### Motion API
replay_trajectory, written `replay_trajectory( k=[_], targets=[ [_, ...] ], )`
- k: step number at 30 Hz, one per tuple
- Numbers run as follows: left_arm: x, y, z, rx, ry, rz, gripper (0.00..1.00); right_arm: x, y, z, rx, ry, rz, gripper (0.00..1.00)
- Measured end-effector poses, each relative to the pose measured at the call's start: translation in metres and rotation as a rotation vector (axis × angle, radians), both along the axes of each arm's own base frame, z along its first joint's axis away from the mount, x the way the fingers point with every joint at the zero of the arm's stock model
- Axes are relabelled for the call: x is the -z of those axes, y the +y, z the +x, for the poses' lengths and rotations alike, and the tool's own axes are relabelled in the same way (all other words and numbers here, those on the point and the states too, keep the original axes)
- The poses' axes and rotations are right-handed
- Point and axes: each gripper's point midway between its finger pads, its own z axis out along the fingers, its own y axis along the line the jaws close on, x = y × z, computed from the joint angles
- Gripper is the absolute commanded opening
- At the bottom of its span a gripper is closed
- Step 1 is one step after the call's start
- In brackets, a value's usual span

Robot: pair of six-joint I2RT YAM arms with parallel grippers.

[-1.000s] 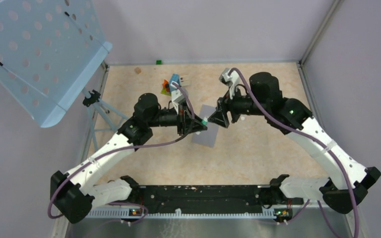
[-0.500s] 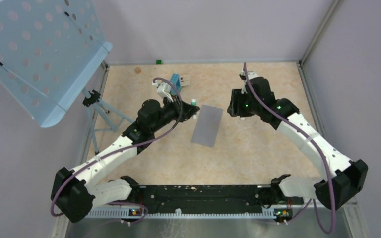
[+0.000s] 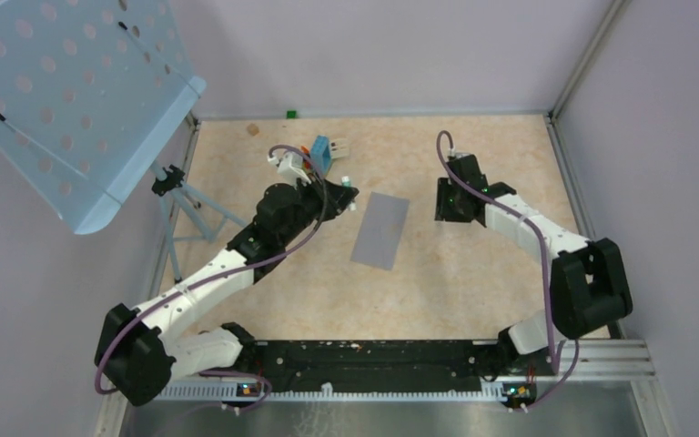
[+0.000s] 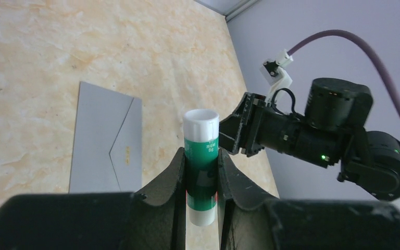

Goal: Place the letter into the envelope and seal it

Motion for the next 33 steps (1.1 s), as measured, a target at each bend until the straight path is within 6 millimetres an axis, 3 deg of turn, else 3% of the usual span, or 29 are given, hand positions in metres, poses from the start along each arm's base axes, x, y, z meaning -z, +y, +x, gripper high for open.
replay_trajectory(
  k=[7,14,25,33],
  targets=[
    [0.005,0.002,0.001,-0.019,0.013,0.0,0.0,0.041,-0.016,0.025,0.047,0.043,-0.033,0.35],
    [0.009,0.002,0.001,-0.02,0.029,-0.004,0.0,0.067,-0.019,0.032,0.051,0.084,-0.07,0.34],
    [0.015,0.001,0.003,-0.02,0.042,0.002,0.0,0.066,-0.019,0.05,0.055,0.055,-0.093,0.33],
    [0.017,0.001,0.003,-0.02,0.046,0.006,0.0,0.07,-0.021,0.05,0.06,0.064,-0.106,0.22]
  ],
)
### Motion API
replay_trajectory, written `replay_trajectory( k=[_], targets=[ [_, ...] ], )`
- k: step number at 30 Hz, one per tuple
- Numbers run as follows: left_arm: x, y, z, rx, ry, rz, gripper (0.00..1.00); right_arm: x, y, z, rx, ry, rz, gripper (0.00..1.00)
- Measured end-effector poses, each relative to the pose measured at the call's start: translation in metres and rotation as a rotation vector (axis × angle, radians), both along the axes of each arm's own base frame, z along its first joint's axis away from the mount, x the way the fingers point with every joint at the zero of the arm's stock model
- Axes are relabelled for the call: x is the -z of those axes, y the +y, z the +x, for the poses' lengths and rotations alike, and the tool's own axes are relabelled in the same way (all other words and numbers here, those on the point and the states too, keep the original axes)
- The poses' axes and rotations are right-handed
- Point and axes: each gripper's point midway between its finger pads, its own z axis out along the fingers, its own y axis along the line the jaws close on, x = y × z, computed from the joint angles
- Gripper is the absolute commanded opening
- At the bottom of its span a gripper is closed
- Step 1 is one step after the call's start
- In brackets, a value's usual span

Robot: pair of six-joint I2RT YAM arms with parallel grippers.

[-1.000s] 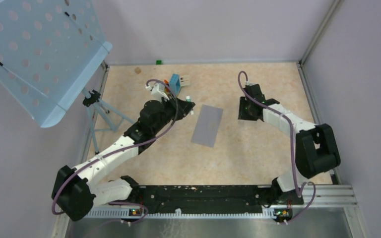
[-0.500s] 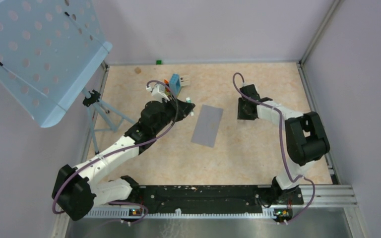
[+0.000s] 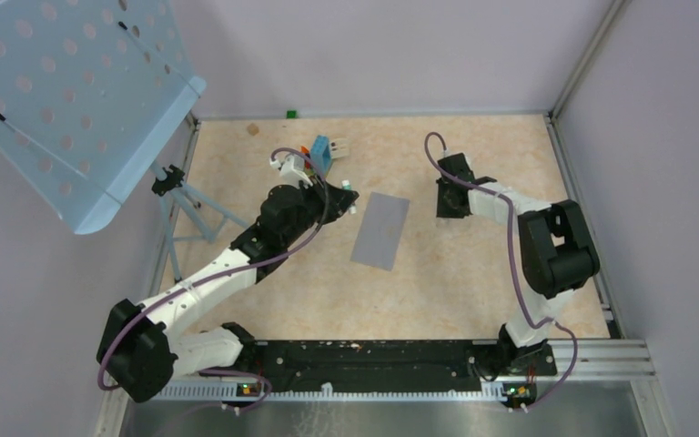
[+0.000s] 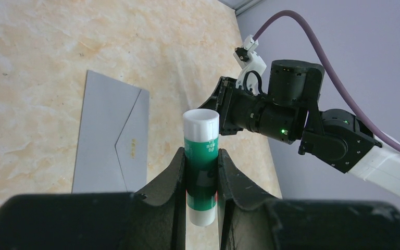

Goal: Place the letter into the envelope and seal it

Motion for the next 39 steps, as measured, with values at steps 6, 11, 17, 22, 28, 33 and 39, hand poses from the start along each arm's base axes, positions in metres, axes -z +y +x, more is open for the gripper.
replay_trajectory(
  k=[6,11,17,22,28,33,39],
  targets=[
    [0.002,-0.001,0.001,-0.001,0.007,0.001,0.0,0.001,0.0,0.0,0.001,0.001,-0.001,0.28],
    [0.005,-0.001,0.001,-0.001,0.015,0.002,0.0,0.002,0.0,0.0,0.001,0.004,-0.003,0.28],
    [0.005,-0.001,0.001,-0.002,0.017,0.0,0.0,0.004,-0.001,-0.001,0.002,0.009,-0.007,0.28],
    [0.005,-0.001,0.002,-0.004,0.022,-0.007,0.0,0.005,-0.001,-0.001,-0.001,0.012,-0.009,0.08],
    [0.002,-0.001,0.003,-0.022,0.053,-0.056,0.0,0.003,0.001,-0.001,-0.008,0.011,0.003,0.0],
    [-0.009,-0.001,0.008,-0.067,0.082,-0.215,0.0,-0.03,0.016,-0.005,-0.034,-0.032,0.104,0.0],
    [-0.036,-0.003,0.019,-0.116,0.095,-0.461,0.0,-0.144,0.051,-0.006,-0.106,-0.295,0.364,0.0]
  ],
)
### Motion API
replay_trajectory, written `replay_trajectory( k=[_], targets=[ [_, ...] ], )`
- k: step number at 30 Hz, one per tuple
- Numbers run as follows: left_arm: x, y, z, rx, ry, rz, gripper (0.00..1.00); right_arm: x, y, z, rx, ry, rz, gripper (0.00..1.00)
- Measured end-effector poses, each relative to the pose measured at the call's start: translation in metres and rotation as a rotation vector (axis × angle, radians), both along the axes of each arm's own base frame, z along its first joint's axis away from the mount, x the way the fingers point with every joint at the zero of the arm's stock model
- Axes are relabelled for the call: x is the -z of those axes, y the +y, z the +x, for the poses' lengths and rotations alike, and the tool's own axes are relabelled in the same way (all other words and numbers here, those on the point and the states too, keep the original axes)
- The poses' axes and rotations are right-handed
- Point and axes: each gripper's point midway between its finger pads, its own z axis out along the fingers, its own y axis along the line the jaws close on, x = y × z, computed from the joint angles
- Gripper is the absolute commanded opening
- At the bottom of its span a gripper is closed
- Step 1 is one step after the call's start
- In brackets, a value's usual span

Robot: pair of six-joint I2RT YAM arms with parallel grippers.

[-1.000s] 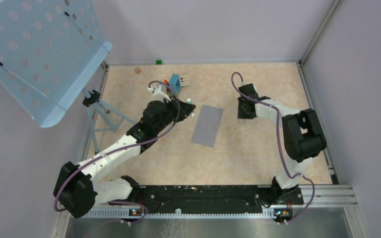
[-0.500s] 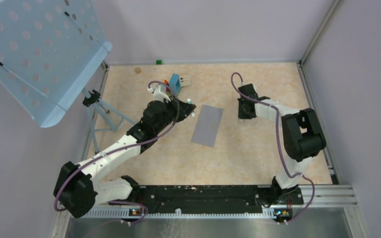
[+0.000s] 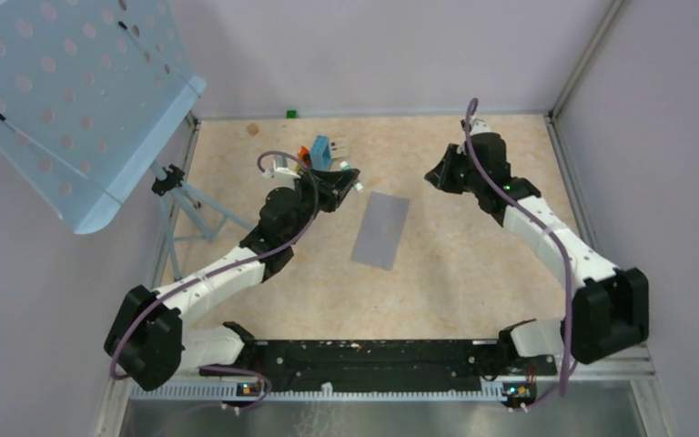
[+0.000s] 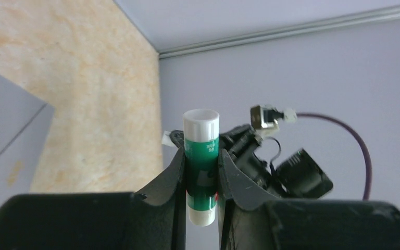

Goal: Place the letter into the envelope and seal it

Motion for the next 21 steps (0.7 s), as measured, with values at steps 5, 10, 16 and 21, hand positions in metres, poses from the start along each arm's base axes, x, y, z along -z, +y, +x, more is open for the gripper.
replay_trajectory(
  k=[5,10,16,21],
  targets=[
    [-0.019,-0.011,0.018,-0.008,0.027,-0.173,0.0,-0.093,0.029,-0.011,-0.075,-0.236,0.22,0.0],
    [-0.047,-0.015,0.033,-0.033,0.036,-0.316,0.0,-0.151,0.049,-0.026,-0.143,-0.388,0.383,0.0],
    [-0.095,-0.017,0.042,-0.051,-0.016,-0.457,0.0,-0.184,0.081,-0.04,-0.221,-0.494,0.484,0.0],
    [-0.111,-0.027,0.044,-0.028,-0.027,-0.521,0.0,-0.194,0.095,-0.049,-0.247,-0.548,0.524,0.0]
  ],
)
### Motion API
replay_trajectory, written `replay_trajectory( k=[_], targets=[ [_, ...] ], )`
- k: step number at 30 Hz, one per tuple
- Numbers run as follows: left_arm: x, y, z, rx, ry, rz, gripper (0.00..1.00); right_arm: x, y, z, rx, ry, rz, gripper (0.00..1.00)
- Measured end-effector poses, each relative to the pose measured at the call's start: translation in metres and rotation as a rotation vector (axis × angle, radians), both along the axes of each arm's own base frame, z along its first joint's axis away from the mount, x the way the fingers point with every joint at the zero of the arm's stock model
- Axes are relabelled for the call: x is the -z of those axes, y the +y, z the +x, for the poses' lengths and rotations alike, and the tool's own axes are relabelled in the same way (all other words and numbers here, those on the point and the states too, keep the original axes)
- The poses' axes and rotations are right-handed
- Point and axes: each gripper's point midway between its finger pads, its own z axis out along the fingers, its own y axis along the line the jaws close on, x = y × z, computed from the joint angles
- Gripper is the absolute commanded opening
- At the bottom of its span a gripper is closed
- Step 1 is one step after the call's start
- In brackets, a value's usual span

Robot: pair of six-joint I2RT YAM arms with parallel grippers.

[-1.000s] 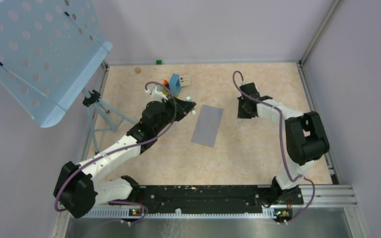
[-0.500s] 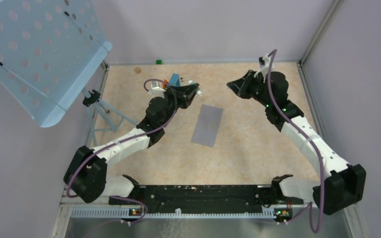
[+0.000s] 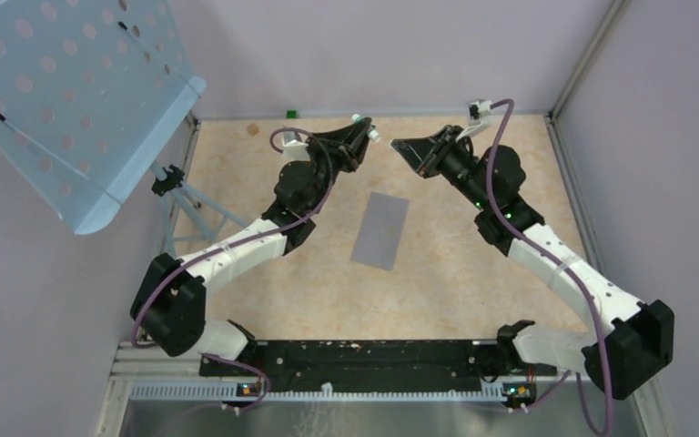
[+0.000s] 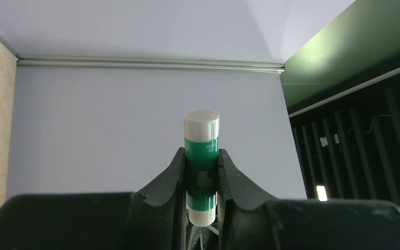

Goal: Place the letter into the envelope and seal it

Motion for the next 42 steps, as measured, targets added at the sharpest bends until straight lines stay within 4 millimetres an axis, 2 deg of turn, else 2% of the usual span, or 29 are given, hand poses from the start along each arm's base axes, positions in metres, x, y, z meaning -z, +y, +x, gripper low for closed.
replay_trajectory(
  k=[9,18,26,42],
  targets=[
    [-0.004,-0.01,-0.001,0.034,0.006,-0.051,0.0,-0.033,-0.005,-0.003,0.019,-0.075,0.115,0.0],
    [-0.013,-0.01,-0.004,0.045,-0.012,-0.086,0.0,-0.046,-0.002,-0.008,-0.016,-0.103,0.166,0.0],
    [-0.016,-0.01,-0.005,0.048,-0.02,-0.092,0.0,-0.038,0.008,-0.007,-0.063,-0.073,0.173,0.0],
    [-0.018,-0.013,-0.009,0.07,-0.022,-0.102,0.0,-0.037,0.016,-0.006,-0.103,-0.058,0.2,0.0]
  ],
)
